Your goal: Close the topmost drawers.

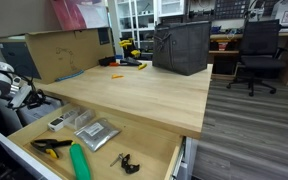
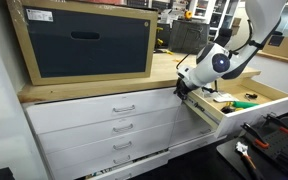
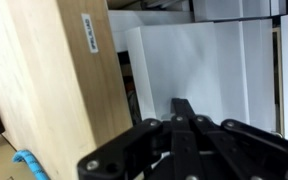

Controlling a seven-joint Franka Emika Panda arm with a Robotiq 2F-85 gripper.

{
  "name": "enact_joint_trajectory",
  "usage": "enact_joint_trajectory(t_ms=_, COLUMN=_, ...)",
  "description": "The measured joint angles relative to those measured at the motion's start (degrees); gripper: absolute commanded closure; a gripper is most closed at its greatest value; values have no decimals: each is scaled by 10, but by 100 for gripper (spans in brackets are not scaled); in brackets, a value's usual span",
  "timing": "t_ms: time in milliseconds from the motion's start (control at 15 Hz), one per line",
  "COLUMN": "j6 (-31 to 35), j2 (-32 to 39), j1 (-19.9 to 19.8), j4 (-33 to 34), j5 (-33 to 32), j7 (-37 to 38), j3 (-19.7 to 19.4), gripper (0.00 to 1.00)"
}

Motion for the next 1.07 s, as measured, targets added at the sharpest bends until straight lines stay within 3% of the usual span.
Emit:
enact_joint_trajectory(t_ms=600, j6=-2, j2=-11, j1=-17, j4=-43, j5=49, j7=2, j3=46, gripper=100)
enact_joint_trajectory(t_ms=1067, j6=14, j2=-85, j1=-15, j4=-141, j5=212, j7=-12, j3=86, gripper=100)
